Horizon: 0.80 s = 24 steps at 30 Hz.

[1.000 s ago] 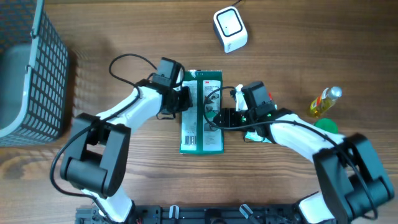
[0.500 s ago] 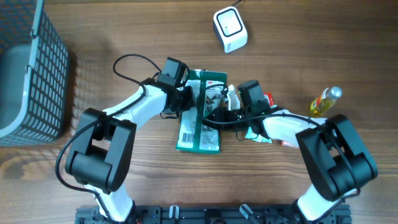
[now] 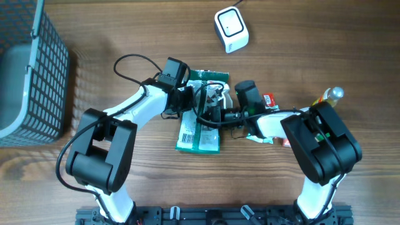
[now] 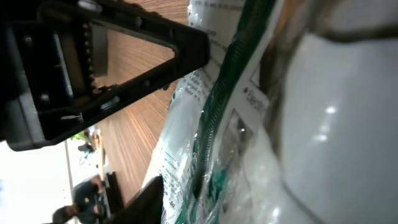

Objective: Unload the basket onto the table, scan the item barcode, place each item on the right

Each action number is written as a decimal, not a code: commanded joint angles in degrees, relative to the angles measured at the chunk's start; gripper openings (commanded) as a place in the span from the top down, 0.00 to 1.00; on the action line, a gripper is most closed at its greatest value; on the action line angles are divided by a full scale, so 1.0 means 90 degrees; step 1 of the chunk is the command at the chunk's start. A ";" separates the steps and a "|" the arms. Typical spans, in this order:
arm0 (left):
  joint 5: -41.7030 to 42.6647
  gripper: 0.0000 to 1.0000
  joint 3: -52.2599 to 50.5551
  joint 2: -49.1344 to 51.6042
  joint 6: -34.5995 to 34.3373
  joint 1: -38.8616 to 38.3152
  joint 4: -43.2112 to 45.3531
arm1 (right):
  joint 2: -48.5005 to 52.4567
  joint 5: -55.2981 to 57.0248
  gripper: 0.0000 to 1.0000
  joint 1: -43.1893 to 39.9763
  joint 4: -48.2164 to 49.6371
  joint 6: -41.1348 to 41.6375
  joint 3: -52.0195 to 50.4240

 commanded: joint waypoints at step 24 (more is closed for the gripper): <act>-0.1015 0.00 -0.0231 -0.1158 0.0131 0.1549 -0.0607 | 0.0301 0.0925 0.96 0.0092 -0.0063 -0.0206 -0.0163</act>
